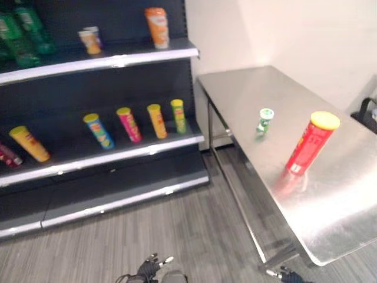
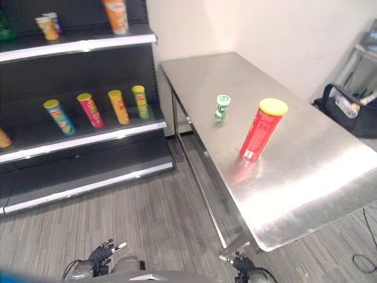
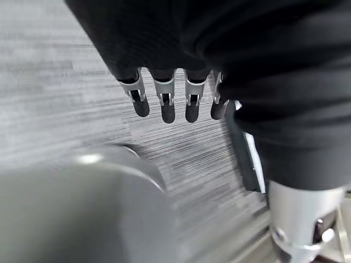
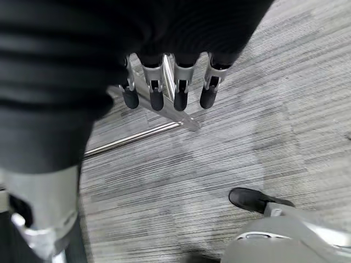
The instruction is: Put the goods on the table back onto the shelves and tidy them up.
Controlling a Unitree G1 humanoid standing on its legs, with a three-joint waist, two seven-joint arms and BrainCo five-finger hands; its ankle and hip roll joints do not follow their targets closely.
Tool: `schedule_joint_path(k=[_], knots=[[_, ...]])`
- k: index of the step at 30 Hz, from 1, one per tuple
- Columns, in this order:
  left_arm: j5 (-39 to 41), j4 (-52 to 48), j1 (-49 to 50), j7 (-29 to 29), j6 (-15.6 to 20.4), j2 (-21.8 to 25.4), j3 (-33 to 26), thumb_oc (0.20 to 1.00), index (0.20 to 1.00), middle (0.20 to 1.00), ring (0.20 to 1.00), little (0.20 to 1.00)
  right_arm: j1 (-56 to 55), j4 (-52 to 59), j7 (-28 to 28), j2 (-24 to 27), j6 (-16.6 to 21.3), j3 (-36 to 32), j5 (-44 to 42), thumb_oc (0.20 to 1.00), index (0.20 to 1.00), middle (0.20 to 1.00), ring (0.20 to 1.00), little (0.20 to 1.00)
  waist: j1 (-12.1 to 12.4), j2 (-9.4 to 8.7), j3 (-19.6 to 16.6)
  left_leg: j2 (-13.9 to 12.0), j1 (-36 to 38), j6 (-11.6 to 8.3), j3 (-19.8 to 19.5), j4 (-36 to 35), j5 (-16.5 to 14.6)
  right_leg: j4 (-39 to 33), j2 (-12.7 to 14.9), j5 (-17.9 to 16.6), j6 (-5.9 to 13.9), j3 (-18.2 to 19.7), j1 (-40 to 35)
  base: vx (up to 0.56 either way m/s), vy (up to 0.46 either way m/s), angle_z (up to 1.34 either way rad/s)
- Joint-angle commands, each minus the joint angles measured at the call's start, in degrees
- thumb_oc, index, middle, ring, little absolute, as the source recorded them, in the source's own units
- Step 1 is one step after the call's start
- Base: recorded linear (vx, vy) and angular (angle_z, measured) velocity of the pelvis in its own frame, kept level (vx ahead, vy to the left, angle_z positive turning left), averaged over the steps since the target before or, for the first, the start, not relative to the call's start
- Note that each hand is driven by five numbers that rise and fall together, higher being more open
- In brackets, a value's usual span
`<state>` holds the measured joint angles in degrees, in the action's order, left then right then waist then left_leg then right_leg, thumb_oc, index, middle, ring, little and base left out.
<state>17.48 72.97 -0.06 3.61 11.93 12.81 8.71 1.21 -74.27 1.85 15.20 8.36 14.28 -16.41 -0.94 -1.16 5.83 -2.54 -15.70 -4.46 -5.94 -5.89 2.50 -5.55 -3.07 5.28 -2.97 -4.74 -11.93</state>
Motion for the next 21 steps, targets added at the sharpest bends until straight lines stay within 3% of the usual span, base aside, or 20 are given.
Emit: schedule_joint_path(k=[1,3,11,14,15,16,19,21], knots=[[0.96,1.88,-1.93,-0.43,1.71,0.83,1.29,1.0,1.0,1.0,1.0,1.0,-3.31,1.05,-0.33,0.16,1.47,-1.05,-0.36,1.0,1.0,1.0,1.0,1.0,0.62,-0.76,-0.25,0.38,8.26,0.57,1.29,2.01,3.29,0.55,1.77,-3.27,5.13,5.06,4.42,0.23,0.15,-1.02],[1.01,1.72,-1.24,-0.62,1.98,0.73,1.11,1.0,1.0,1.0,1.0,1.0,-4.58,-0.05,-0.31,-0.18,1.36,-2.01,0.11,1.0,1.0,1.0,1.0,1.0,0.21,0.0,-1.21,-0.09,10.15,0.14,1.76,0.89,4.69,0.55,2.53,-2.92,5.96,6.61,4.13,0.2,0.203,-1.23],[0.91,0.49,-0.99,-0.75,2.78,0.83,1.29,1.0,1.0,1.0,1.0,1.0,-4.79,-3.31,-0.24,-0.55,0.16,-3.12,2.55,1.0,1.0,1.0,1.0,1.0,0.52,0.03,-3.6,1.68,14.38,2.32,7.21,0.89,0.67,0.57,6.76,-4.12,8.48,8.99,4.49,0.1,0.158,-0.62],[0.39,0.13,-0.98,-0.72,2.95,0.88,1.43,1.0,1.0,1.0,1.0,1.0,-4.51,-4.15,-0.01,-0.78,-0.35,-3.27,4.08,1.0,1.0,1.0,1.0,1.0,0.82,0.15,-4.11,2.21,15.67,3.02,10.44,0.89,-1.15,1.93,8.93,-5.23,10.23,6.8,6.15,0.04,0.135,-0.44],[0.39,0.13,-0.98,-0.72,2.96,0.88,1.43,1.0,1.0,1.0,1.0,1.0,-4.51,-4.14,-0.01,-0.78,-0.35,-3.27,4.08,1.0,1.0,1.0,1.0,1.0,0.84,0.15,-4.09,2.22,15.7,3.02,10.46,0.89,-1.16,1.93,8.93,-5.23,10.24,6.82,6.13,-0.02,0.076,-0.51],[0.35,-0.17,-1.09,-0.75,2.82,0.98,1.4,1.0,1.0,1.0,1.0,1.0,-4.49,-4.19,0.07,-0.84,-0.62,-3.15,4.38,1.0,1.0,1.0,1.0,1.0,0.98,0.14,-4.15,2.22,16.08,3.1,11.57,0.89,-1.78,2.5,9.75,-5.9,10.79,4.04,7.16,-0.03,0.056,-0.56],[0.0,0.2,-1.27,-0.66,2.75,1.28,1.19,1.0,1.0,1.0,1.0,1.0,-4.58,-4.08,0.29,-0.76,-0.72,-3.36,4.38,1.0,1.0,1.0,1.0,1.0,0.84,-0.19,-4.05,1.93,16.4,3.08,13.08,0.89,-2.29,2.96,10.55,-7.13,11.3,0.61,8.36,-0.02,0.044,-0.26],[0.08,0.37,-1.41,-0.54,2.69,1.54,0.84,1.0,1.0,1.0,1.0,1.0,-5.14,-3.98,0.41,-0.53,-0.65,-4.29,3.58,1.0,1.0,1.0,1.0,1.0,0.34,-0.46,-4.01,1.75,16.76,3.07,13.85,0.89,-2.58,2.59,10.65,-7.73,11.51,0.15,8.59,0.0,0.012,-0.2]])
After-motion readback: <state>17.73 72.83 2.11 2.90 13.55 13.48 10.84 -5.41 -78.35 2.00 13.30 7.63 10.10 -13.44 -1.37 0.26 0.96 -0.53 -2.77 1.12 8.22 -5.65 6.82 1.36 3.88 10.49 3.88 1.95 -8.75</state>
